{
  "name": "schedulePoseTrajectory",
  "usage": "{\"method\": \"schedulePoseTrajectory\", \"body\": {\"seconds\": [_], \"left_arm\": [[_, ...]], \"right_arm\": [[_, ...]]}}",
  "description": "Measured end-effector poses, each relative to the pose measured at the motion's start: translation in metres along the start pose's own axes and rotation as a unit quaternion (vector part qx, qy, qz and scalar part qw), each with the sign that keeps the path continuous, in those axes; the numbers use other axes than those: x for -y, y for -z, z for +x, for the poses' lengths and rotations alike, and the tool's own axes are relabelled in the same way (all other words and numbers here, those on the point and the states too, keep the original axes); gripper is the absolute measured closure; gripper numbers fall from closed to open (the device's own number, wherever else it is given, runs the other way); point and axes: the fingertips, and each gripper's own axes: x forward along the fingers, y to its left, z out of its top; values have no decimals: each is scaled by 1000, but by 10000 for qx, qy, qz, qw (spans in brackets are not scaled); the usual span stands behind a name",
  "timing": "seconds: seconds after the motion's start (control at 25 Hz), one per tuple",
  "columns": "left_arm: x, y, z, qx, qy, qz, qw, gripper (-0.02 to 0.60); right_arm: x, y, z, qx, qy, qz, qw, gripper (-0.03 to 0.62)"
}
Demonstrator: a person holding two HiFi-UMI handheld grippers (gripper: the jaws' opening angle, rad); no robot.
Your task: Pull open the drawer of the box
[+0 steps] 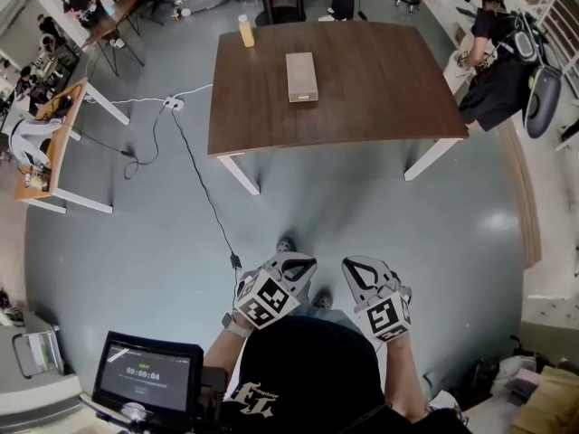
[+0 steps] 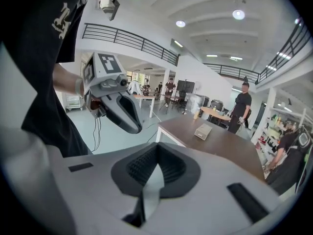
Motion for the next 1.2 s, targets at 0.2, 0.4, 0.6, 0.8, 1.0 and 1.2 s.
{"method": "schedulePoseTrajectory", "body": {"seconds": [0.2, 0.4, 0.6, 0.8, 1.0, 1.2], "left_arm": [[-38, -8, -4, 235, -218, 80, 9995, 575], [-54, -12, -6, 256, -228, -67, 9994, 575], [-74, -21, -3, 352, -174, -26, 9992, 575], [-95, -34, -1, 519, -124, -19, 9986, 575], [-122, -42, 1, 766, -136, -122, 9969, 575], [-156, -50, 0, 846, -203, -142, 9961, 575]], "right_arm": [[11, -14, 28, 154, -46, -28, 9999, 606], [13, -16, 41, 126, -109, -9, 9999, 606], [27, -28, 54, 87, -66, -50, 9999, 606], [43, -44, 73, 45, -125, -188, 9997, 606], [63, -53, 95, -2, -165, -296, 9994, 606], [83, -68, 119, -15, -170, -364, 9992, 606]]}}
